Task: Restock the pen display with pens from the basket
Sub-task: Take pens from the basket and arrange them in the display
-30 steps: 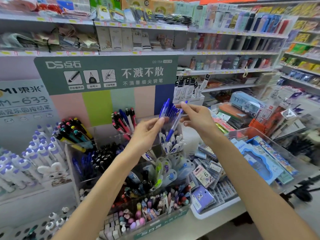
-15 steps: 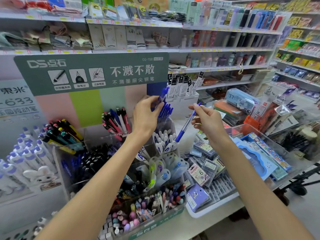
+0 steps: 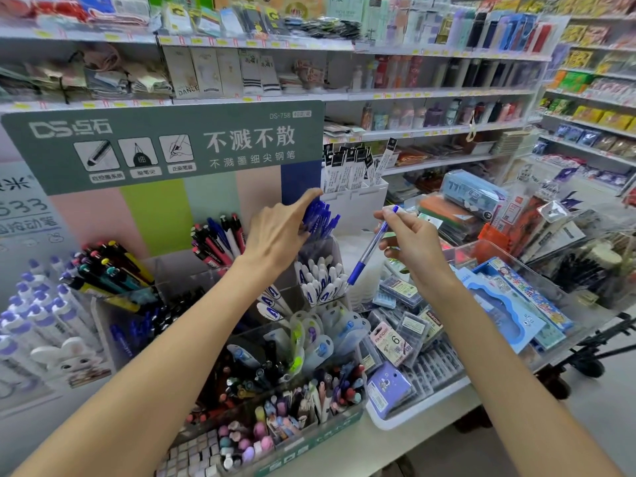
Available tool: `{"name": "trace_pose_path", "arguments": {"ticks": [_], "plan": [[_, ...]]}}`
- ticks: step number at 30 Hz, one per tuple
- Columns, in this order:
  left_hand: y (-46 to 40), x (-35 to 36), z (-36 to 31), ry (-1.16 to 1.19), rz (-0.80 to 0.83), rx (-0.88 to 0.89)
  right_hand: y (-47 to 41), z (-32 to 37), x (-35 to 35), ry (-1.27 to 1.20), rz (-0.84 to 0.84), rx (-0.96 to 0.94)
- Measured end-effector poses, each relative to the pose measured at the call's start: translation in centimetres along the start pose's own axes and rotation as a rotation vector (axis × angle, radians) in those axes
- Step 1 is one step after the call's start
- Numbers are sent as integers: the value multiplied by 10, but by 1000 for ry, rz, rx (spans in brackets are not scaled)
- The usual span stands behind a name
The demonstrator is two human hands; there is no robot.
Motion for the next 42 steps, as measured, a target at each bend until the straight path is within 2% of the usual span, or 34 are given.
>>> {"name": "trace_pose_path", "arguments": {"ticks": [5,12,19,23,26,32,38,42], "plan": [[1,2,3,-3,-53,43,-1,-2,-1,16,0,6],[3,6,3,-41,-29,-12,-3,-2,1,23,-7,1],[8,7,0,180,-30,-122,-10,2,9,5,-35,-58],[-1,11,-4,365,112,-149,-21,14,17,40,-129,-166],[-8,7,-6,346,155,-179,-28,27,22,73,-185,-252],[7,-1,1,321,154,-220,-33,40,31,283,-199,-419],[28,-13,9,213,176,-287,-33,24,59,617,-18,-431],[42,-19,11,222,188,-301,-32,15,71,653,-128,-474]]}}
Point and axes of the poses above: each hand's wrist, its own y-axis away from the middle knuckle, its own x-axis out of the palm, z = x × y, the point moved 2 cm from there along -y, towards the middle knuckle, and after that the axes turned 5 degrees about y, right-handed, at the moved point
